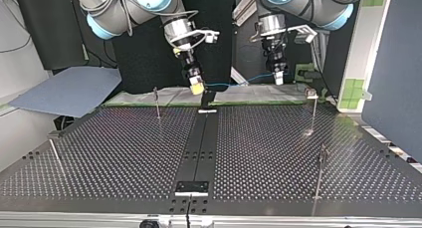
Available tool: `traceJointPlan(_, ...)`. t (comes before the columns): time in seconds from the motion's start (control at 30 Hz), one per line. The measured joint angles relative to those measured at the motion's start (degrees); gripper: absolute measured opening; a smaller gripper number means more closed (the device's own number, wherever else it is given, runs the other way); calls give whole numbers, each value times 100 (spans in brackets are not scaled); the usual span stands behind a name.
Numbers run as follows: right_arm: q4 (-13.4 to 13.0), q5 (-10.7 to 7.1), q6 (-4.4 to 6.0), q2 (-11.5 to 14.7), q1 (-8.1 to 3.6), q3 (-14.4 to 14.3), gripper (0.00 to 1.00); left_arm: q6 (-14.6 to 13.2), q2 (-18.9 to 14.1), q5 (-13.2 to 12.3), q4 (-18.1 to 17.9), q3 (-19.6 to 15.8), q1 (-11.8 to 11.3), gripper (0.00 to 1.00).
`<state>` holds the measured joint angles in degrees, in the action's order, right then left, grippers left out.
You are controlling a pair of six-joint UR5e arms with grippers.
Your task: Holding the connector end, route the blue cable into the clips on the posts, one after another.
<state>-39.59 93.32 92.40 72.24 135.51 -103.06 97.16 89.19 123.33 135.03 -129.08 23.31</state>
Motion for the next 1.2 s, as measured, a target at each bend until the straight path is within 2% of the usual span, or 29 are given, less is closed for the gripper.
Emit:
traceJointPlan(0.17, 93, -66, 61, -8, 19, 128, 0, 34, -234, -14, 285, 97, -122, 0)
traceJointPlan(0.53, 495, -217, 115, -12, 91, 734, 0, 41, -447, -127, 845, 626, -341, 0)
traceJointPlan(0.7, 591, -333, 245, -12, 136, 1046, 0, 115, -516, -171, 1100, 878, -452, 0)
traceJointPlan(0.93, 683, -356, 329, -24, 194, 1303, 0, 175, -553, -231, 1232, 1020, -541, 0)
traceJointPlan(1.2, 674, -358, 456, -43, 213, 1415, 0, 168, -594, -616, 1379, 1105, -986, 0)
